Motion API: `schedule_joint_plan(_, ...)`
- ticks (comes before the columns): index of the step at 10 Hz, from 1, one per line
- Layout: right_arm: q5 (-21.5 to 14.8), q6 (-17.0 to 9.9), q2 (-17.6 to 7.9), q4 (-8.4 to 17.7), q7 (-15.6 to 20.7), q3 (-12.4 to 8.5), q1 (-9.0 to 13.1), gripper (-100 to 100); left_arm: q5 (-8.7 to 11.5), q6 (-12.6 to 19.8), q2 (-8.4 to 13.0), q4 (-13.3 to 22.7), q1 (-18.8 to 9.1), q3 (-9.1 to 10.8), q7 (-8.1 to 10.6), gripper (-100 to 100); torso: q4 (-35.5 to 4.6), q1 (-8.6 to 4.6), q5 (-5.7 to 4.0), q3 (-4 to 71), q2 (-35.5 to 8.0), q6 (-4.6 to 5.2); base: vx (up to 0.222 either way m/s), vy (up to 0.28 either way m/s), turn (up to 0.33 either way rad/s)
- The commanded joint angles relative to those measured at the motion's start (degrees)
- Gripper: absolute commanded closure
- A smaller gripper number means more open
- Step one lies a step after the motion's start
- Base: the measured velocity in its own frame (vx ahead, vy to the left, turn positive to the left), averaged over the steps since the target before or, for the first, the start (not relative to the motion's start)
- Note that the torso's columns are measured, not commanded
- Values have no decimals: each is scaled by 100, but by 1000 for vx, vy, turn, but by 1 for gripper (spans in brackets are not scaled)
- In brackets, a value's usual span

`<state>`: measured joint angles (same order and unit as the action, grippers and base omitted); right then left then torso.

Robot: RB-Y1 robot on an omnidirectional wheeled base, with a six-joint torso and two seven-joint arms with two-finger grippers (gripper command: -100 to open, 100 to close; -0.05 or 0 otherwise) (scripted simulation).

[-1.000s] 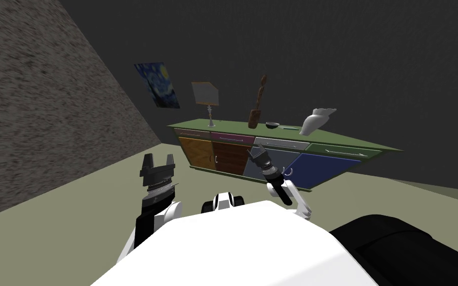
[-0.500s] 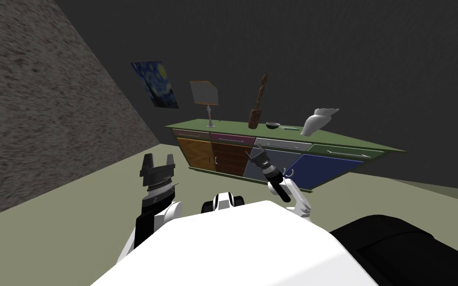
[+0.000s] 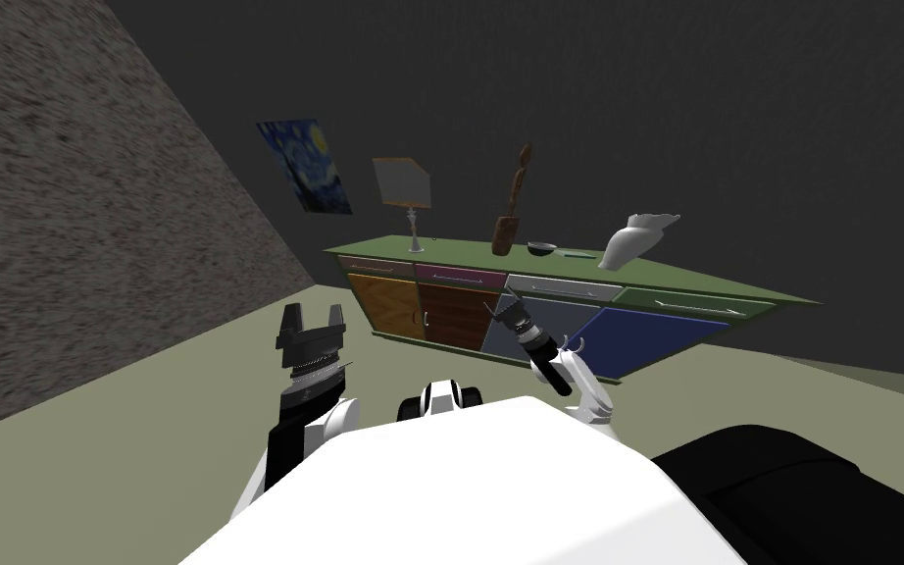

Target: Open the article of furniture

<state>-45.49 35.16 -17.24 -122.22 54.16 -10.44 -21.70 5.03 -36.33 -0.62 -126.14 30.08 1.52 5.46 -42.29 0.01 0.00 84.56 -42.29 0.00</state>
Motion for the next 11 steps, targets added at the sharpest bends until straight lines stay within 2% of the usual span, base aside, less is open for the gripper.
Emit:
schedule_joint_plan(1,-270,-32,-66,142,370,-51,98,-100,0,0,0,0,0,0,0,0,1,-1,0,2,4,0,51,-3,9)
schedule_joint_plan(3,-583,-26,-131,359,727,-122,212,-100,0,0,0,0,0,0,0,0,-1,-5,-1,-2,-3,0,55,-7,30)
schedule_joint_plan(4,-583,-26,-131,359,820,-122,212,-100,0,0,0,0,0,0,0,0,1,-2,-1,2,4,-1,55,-3,13)
schedule_joint_plan(6,-869,-18,-192,574,1194,-183,326,-100,0,0,0,0,0,0,0,0,-1,0,0,-1,-2,0,56,-9,32)
schedule_joint_plan(7,-869,-18,-192,574,1248,-183,326,-100,0,0,0,0,0,0,0,0,1,-5,-1,2,5,0,53,-13,18)
schedule_joint_plan(10,-1249,-7,-284,869,1790,-262,486,-100,0,0,0,0,0,0,0,0,0,0,1,0,1,0,53,-4,36)
schedule_joint_plan(11,-1249,-7,-284,869,1831,-262,486,-100,0,0,0,0,0,0,0,0,1,-2,-1,2,4,0,50,-7,12)
